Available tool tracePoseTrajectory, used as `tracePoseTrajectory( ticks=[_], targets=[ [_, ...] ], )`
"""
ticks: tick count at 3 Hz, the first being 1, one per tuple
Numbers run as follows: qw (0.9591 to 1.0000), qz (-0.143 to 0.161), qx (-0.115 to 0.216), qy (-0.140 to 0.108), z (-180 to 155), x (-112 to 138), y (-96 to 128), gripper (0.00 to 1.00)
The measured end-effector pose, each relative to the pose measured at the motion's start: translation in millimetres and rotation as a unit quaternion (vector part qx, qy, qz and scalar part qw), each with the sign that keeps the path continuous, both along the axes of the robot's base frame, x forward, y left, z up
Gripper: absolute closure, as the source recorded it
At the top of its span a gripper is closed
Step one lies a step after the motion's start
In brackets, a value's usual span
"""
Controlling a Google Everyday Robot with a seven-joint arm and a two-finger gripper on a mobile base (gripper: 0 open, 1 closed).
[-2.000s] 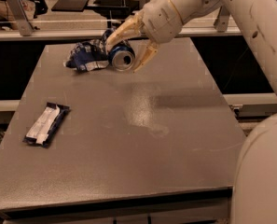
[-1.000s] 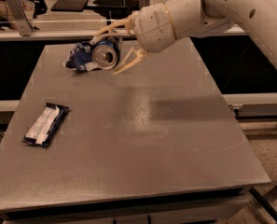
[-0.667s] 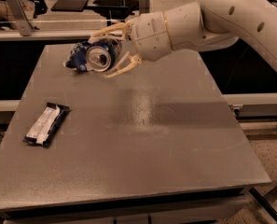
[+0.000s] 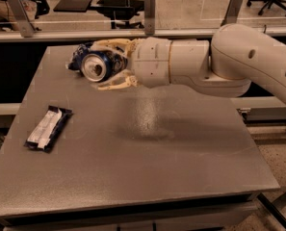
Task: Place pepsi can upright
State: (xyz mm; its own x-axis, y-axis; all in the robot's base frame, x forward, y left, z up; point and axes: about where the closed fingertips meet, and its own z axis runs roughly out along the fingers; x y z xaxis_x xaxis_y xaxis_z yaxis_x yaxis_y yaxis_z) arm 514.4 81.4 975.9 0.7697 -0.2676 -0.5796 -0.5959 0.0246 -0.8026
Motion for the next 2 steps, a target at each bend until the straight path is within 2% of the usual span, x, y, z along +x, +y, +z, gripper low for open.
tracePoseTrajectory(
  ticks=[1, 2],
  targets=[
    [1.0, 0.001, -0.001, -0.001, 0.3, -0.3, 0.4, 1.0],
    [0.9988, -0.002, 0.022, 0.044, -0.5, 6.1, -12.0, 1.0]
  ],
)
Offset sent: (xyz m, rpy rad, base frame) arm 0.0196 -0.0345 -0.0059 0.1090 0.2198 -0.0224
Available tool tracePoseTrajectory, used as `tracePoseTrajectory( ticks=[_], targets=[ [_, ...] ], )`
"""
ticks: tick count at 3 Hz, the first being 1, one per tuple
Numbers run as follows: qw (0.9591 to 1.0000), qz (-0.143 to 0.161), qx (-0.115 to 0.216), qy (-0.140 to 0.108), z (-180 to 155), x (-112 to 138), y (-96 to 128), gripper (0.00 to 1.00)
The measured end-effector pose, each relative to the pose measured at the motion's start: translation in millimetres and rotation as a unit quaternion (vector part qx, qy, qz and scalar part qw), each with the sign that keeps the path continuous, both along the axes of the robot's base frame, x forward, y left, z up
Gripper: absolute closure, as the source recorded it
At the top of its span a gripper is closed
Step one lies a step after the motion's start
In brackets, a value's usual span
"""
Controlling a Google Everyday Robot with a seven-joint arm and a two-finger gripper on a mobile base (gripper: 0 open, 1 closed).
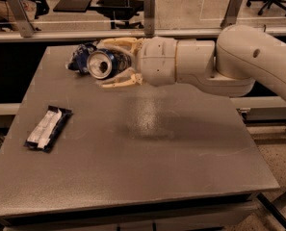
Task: Place pepsi can upright
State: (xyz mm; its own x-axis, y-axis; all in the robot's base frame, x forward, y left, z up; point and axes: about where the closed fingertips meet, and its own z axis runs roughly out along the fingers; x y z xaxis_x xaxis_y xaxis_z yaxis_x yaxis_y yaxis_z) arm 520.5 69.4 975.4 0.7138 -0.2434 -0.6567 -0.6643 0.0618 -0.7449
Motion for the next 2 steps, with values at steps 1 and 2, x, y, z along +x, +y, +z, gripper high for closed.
tracePoseTrajectory(
  ticks=[1, 2],
  targets=[
    [0.998, -0.005, 0.03, 0.056, 0.3, 7.5, -16.4, 1.0],
    [0.9903, -0.005, 0.07, 0.12, -1.3, 11.6, -30.0, 1.0]
  ],
)
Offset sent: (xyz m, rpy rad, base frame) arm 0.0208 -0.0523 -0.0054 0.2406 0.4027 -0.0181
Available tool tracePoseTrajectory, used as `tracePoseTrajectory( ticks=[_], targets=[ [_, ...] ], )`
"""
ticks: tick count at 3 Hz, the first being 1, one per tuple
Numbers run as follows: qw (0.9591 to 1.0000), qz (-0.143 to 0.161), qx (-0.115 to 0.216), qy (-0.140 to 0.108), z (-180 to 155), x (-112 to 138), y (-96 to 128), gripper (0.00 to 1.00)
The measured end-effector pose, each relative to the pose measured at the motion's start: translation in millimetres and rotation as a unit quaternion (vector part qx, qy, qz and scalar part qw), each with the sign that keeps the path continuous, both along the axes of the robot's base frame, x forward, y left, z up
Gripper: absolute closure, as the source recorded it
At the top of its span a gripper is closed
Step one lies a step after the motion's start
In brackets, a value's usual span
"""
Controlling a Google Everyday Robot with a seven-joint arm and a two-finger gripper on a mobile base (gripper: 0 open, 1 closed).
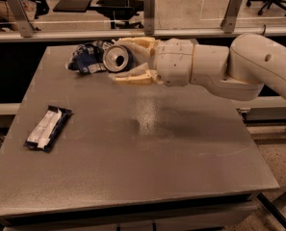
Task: Place pepsi can upright
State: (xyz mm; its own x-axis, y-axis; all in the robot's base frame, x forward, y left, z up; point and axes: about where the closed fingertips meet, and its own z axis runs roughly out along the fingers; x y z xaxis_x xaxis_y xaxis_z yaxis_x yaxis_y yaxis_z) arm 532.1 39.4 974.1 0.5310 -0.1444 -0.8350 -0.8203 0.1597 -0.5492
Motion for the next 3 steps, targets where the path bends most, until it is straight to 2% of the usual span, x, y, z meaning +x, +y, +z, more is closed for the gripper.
tracePoseTrajectory(
  ticks=[1, 2, 3],
  targets=[
    [0.9968, 0.004, 0.051, 0.062, -3.2, 1.4, -9.0, 1.0],
    [0.9899, 0.014, 0.09, 0.109, -4.4, 2.4, -14.6, 1.0],
    [0.9838, 0.03, 0.108, 0.14, -4.6, 2.0, -18.3, 1.0]
  ],
)
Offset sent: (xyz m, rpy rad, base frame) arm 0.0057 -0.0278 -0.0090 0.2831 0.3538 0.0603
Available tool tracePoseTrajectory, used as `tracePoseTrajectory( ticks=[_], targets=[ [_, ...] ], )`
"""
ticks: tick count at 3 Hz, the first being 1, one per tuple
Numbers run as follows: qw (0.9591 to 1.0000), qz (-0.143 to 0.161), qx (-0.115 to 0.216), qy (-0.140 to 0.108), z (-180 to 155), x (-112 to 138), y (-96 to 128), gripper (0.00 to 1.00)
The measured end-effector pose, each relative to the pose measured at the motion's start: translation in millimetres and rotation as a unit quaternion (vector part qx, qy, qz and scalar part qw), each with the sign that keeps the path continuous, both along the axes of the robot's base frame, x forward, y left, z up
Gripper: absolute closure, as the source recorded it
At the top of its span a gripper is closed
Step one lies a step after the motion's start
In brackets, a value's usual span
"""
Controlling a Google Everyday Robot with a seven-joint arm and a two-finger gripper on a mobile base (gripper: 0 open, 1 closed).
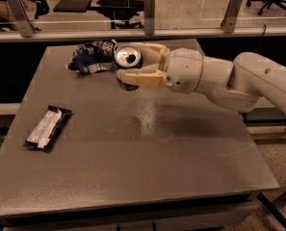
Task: Place pepsi can upright
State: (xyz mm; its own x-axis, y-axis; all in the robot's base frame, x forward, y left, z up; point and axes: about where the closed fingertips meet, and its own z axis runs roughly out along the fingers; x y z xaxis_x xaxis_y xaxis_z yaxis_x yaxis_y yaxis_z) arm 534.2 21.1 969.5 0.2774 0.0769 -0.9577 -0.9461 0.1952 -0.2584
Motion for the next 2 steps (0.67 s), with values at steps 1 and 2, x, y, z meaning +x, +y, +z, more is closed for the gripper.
tracePoseTrajectory(
  ticks=[1, 2],
  targets=[
    [0.9996, 0.019, 0.002, 0.02, -0.4, -1.8, -3.7, 1.0],
    [0.9983, 0.046, -0.001, 0.035, -4.0, -4.8, -6.7, 1.0]
  ],
)
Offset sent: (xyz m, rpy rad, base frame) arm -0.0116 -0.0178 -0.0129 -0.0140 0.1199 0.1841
